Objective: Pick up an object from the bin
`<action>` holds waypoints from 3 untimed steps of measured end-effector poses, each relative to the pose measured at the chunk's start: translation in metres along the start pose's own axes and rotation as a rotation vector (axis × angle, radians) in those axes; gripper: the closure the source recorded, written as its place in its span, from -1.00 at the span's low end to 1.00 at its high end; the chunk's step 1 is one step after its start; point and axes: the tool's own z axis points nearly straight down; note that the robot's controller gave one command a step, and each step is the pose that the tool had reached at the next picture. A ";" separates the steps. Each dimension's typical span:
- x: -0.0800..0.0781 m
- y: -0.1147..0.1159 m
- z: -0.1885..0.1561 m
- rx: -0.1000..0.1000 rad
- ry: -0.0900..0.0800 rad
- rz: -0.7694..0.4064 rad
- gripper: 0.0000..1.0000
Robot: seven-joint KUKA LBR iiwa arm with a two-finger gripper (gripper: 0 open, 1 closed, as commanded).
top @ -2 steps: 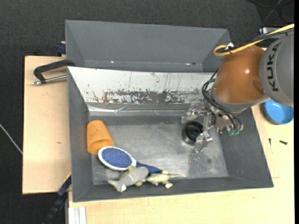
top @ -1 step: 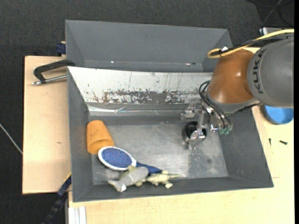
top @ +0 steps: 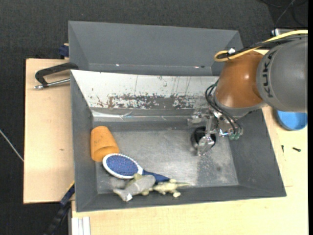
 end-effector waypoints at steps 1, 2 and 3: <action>0.011 -0.051 0.000 -0.005 -0.003 0.030 -1.00; 0.009 -0.049 -0.001 -0.004 -0.007 0.026 1.00; 0.006 -0.019 -0.137 -0.004 -0.007 -0.241 1.00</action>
Offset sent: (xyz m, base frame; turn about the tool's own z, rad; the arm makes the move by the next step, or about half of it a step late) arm -0.0061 -0.0499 -0.0023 0.0250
